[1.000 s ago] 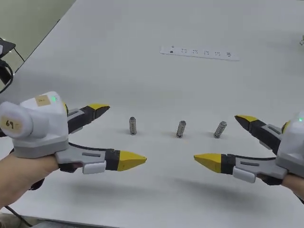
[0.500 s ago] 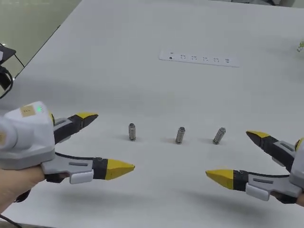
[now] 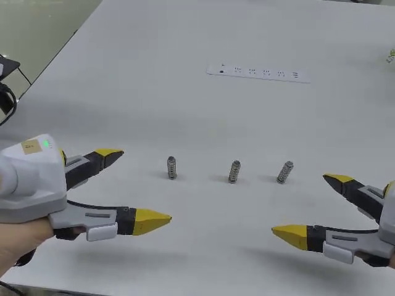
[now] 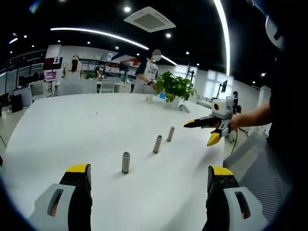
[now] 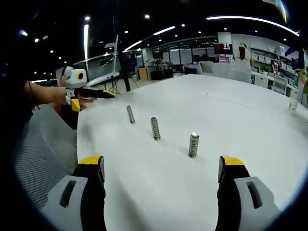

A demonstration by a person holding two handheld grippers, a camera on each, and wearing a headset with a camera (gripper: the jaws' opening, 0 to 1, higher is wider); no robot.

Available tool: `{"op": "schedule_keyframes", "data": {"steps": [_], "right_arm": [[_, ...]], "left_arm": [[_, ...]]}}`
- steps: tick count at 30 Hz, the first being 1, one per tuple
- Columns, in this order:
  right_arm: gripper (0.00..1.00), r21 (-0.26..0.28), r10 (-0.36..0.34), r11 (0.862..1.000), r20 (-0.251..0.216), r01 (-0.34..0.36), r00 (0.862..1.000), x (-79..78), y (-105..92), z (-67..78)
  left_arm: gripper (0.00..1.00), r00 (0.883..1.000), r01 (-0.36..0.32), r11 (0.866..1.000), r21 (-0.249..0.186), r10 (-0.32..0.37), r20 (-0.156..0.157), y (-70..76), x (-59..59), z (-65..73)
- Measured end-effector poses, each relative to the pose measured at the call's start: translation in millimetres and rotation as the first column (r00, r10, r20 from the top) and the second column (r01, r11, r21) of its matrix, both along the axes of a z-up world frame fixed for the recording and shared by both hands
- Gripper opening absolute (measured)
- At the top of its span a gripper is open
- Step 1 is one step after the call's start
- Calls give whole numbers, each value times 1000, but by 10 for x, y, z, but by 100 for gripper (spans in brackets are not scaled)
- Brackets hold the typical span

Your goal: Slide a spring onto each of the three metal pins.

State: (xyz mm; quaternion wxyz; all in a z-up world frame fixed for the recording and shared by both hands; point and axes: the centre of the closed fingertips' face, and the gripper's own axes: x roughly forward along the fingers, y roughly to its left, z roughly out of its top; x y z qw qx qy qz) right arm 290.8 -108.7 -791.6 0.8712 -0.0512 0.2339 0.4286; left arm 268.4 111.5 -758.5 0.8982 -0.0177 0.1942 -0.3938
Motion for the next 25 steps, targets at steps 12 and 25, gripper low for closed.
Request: {"op": "schedule_keyframes", "data": {"steps": [12,25], "right_arm": [[99,-11,-13,1000,-9,13,1000,-2,-66,-28],[99,-22,0,1000,-5,0,1000,-41,-41,-29]], "left_arm": [[98,1000,-7,1000,7,7,-19,16,-37,-54],[98,999,-5,1000,9,5,-33,13,-79,-76]]}}
